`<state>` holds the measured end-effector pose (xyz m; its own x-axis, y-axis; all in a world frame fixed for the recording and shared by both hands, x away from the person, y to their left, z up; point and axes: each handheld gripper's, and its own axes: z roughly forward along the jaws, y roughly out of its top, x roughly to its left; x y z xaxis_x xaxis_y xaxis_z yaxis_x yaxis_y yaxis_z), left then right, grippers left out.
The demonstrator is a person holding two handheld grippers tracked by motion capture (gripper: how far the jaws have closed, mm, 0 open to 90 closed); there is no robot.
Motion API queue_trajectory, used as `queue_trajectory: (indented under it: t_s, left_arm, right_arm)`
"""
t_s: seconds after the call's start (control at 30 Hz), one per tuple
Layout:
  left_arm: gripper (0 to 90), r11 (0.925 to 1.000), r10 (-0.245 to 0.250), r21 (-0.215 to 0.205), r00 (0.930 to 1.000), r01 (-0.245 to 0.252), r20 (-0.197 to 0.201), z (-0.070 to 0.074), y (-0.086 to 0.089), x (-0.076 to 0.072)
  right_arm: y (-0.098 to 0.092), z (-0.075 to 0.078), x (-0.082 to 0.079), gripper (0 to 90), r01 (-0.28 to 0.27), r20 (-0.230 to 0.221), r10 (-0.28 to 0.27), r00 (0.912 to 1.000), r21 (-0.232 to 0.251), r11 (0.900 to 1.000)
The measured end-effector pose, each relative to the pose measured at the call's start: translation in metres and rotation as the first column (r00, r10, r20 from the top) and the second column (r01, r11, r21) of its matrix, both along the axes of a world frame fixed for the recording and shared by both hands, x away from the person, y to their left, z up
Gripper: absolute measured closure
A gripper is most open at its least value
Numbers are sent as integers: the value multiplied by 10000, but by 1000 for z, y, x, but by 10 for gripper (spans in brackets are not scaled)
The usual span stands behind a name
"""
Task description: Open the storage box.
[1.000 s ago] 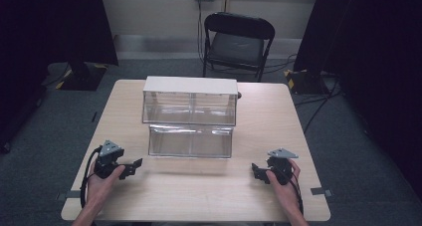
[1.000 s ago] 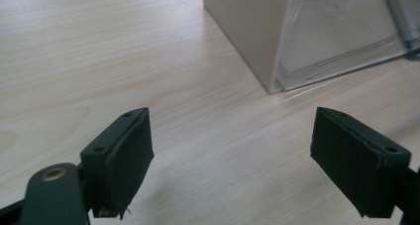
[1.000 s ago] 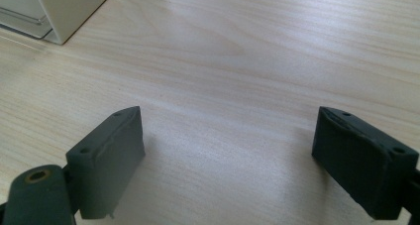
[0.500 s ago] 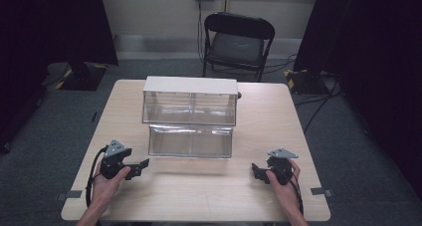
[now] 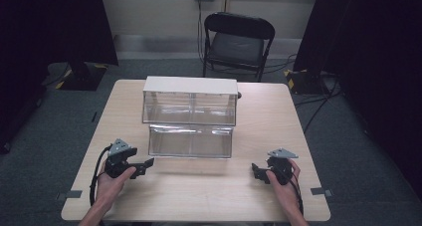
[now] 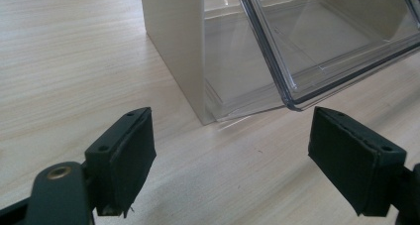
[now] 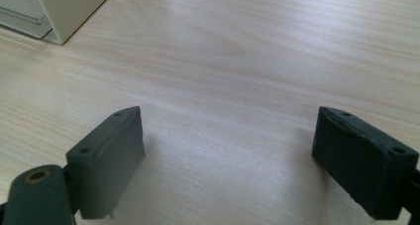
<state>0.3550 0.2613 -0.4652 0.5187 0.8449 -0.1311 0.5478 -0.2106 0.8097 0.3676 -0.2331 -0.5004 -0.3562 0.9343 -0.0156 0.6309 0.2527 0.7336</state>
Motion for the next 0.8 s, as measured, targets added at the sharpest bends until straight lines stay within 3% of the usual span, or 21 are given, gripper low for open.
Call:
queue_trajectory:
  t_s: [0.8]
  left_arm:
    - [182, 9996, -218, -187, 9996, 221, 164, 2, -2, 1]
  right_arm:
    - [0, 0, 0, 119, -2, -1, 2, 10000, 1, 10000]
